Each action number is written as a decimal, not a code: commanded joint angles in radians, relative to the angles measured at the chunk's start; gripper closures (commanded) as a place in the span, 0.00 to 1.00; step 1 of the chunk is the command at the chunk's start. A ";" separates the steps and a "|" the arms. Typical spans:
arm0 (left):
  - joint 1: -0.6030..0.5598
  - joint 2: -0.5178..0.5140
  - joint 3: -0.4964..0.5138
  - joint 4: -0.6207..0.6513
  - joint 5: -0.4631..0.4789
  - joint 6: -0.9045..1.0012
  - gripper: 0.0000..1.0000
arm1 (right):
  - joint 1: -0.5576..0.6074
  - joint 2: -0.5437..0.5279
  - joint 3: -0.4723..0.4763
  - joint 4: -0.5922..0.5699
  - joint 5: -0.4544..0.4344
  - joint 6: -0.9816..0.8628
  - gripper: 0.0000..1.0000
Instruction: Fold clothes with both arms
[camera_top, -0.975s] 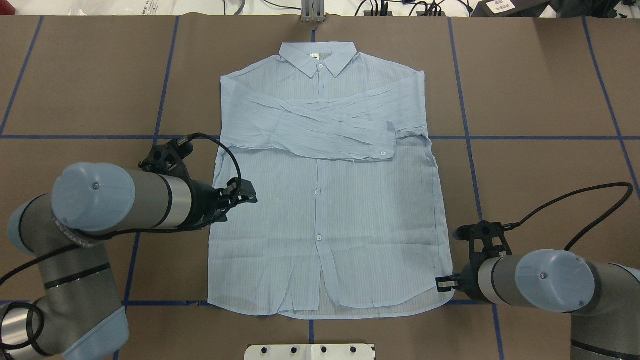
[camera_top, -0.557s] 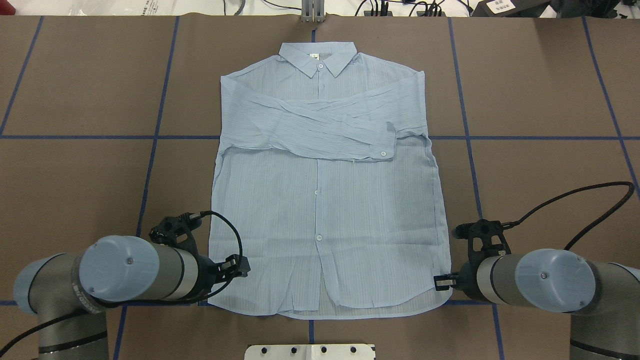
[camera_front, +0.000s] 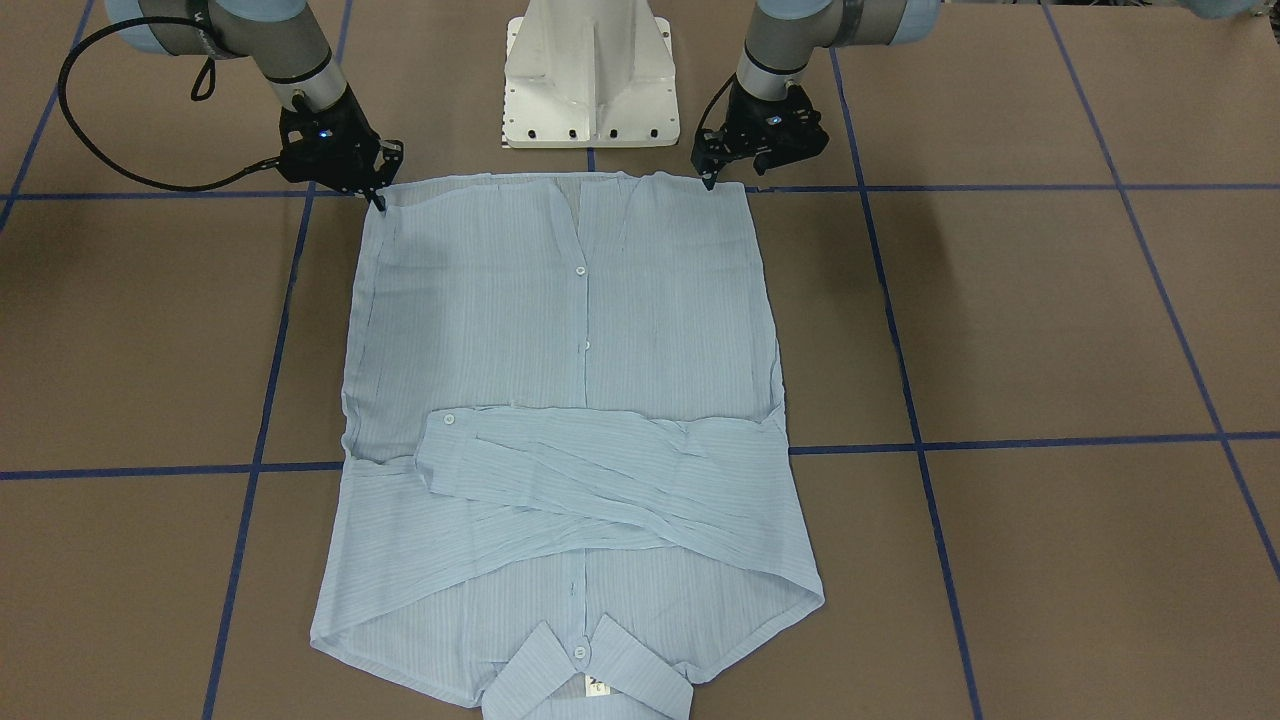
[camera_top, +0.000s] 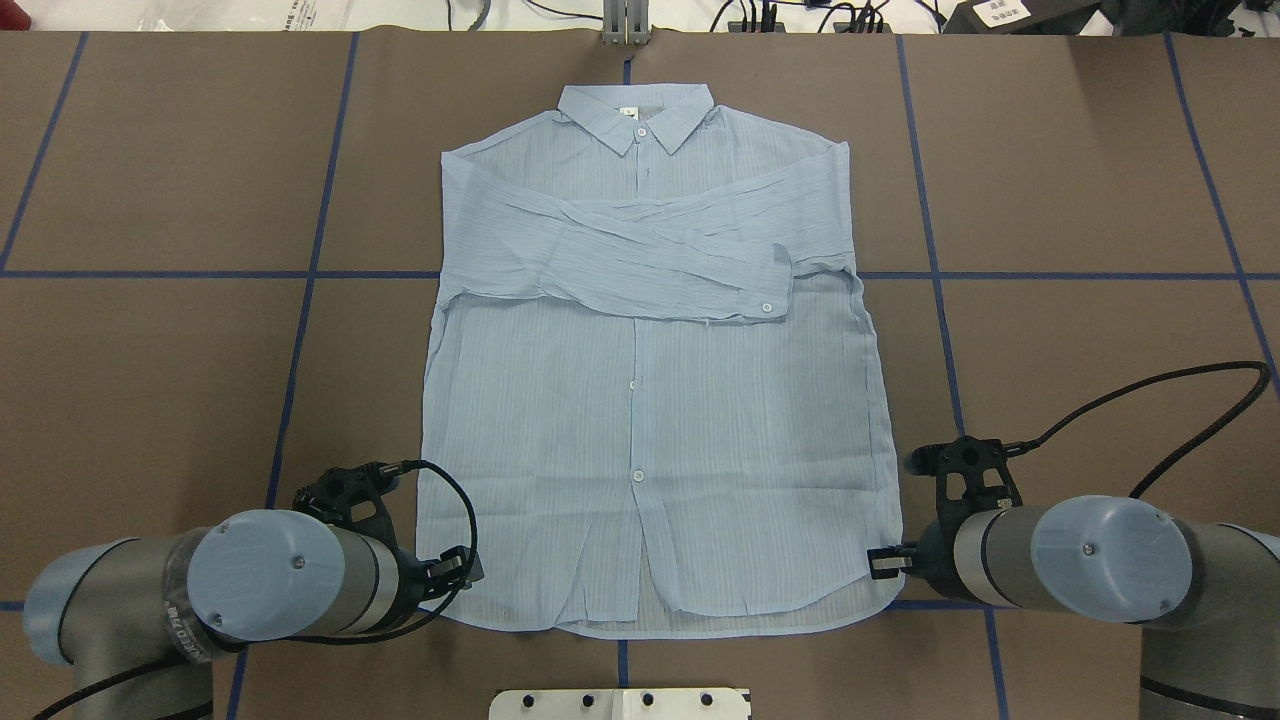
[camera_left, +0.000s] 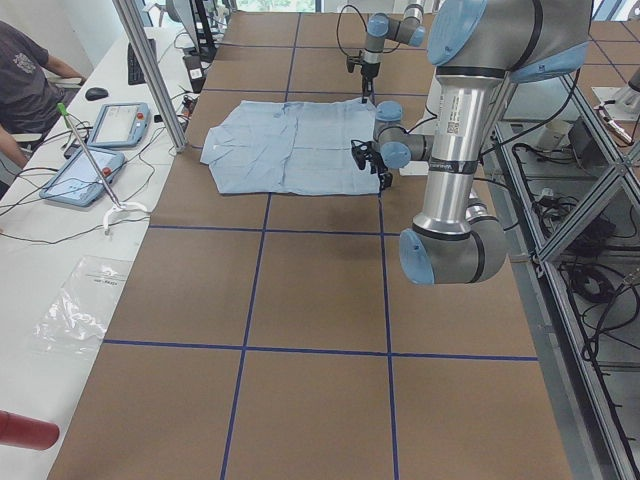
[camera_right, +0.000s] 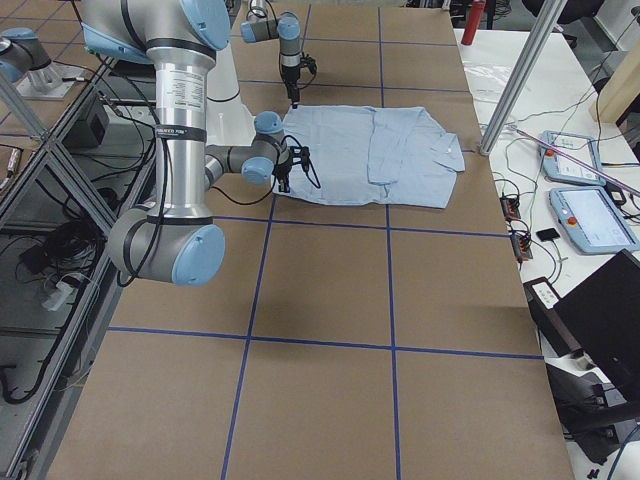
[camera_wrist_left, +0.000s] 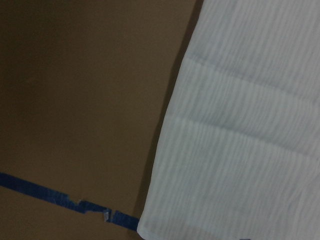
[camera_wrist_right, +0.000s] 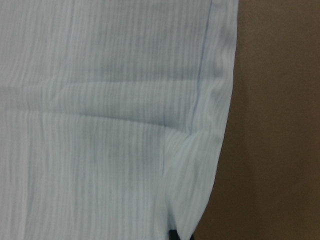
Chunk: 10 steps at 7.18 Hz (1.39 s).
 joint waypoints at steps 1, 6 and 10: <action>0.002 -0.004 0.025 0.003 0.019 0.001 0.15 | 0.006 0.000 0.003 0.000 0.003 0.000 1.00; 0.025 -0.008 0.042 -0.002 0.034 0.003 0.22 | 0.015 -0.003 0.013 0.000 0.008 0.000 1.00; 0.025 -0.015 0.042 -0.002 0.034 0.001 0.64 | 0.022 -0.003 0.013 0.000 0.011 -0.002 1.00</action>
